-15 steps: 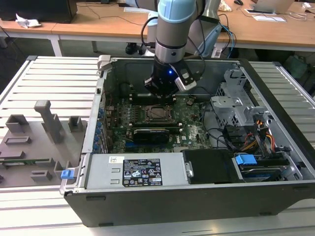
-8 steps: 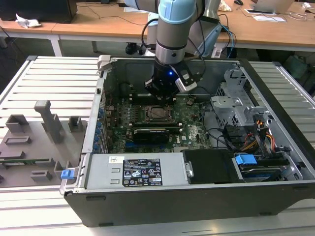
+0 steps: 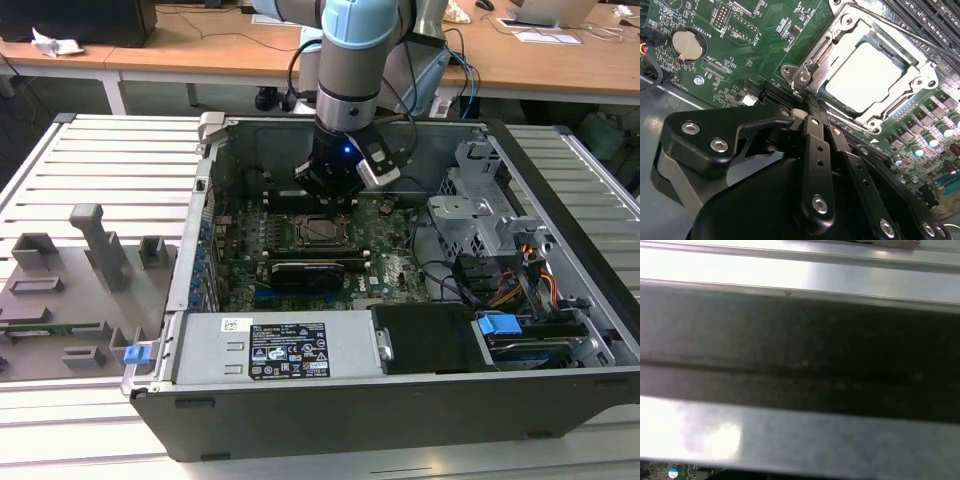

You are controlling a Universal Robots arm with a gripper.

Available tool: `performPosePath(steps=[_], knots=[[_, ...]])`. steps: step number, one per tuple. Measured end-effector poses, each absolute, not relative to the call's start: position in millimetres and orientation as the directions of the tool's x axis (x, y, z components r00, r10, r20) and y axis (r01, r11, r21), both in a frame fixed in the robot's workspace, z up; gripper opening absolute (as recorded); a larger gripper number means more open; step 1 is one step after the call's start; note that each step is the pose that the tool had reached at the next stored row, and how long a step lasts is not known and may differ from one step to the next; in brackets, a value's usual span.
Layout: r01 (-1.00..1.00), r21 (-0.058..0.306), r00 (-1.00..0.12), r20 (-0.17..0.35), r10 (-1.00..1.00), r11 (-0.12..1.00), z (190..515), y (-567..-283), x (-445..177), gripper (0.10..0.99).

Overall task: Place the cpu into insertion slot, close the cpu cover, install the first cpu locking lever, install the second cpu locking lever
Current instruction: 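Install the first cpu locking lever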

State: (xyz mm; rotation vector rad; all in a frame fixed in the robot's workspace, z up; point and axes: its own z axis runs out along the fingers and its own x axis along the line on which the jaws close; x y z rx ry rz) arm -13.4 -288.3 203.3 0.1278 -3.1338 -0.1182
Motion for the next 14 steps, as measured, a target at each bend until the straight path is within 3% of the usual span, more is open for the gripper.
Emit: performPosePath(steps=[14], knots=[[-0.081,0.071,-0.997,0.0,-0.081,0.994,209.6,-288.0,-12.3,0.106]])
